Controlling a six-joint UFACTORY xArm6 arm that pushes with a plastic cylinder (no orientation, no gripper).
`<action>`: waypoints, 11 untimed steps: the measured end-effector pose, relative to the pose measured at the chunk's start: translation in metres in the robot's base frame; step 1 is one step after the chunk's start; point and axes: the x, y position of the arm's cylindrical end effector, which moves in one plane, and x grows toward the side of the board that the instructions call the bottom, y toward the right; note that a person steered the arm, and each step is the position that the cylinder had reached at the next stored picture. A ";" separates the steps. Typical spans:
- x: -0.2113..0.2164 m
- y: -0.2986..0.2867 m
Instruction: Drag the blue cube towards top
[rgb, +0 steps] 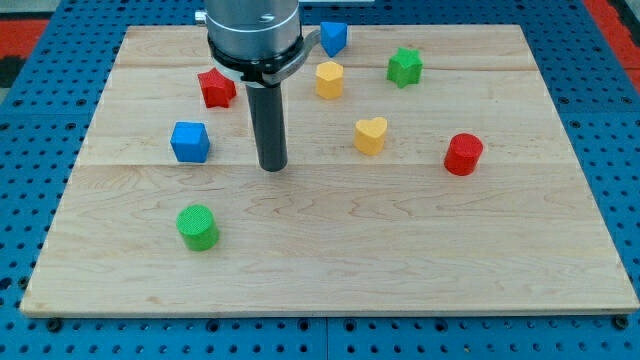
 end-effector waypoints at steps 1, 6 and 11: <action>0.001 -0.037; -0.083 -0.157; -0.204 -0.167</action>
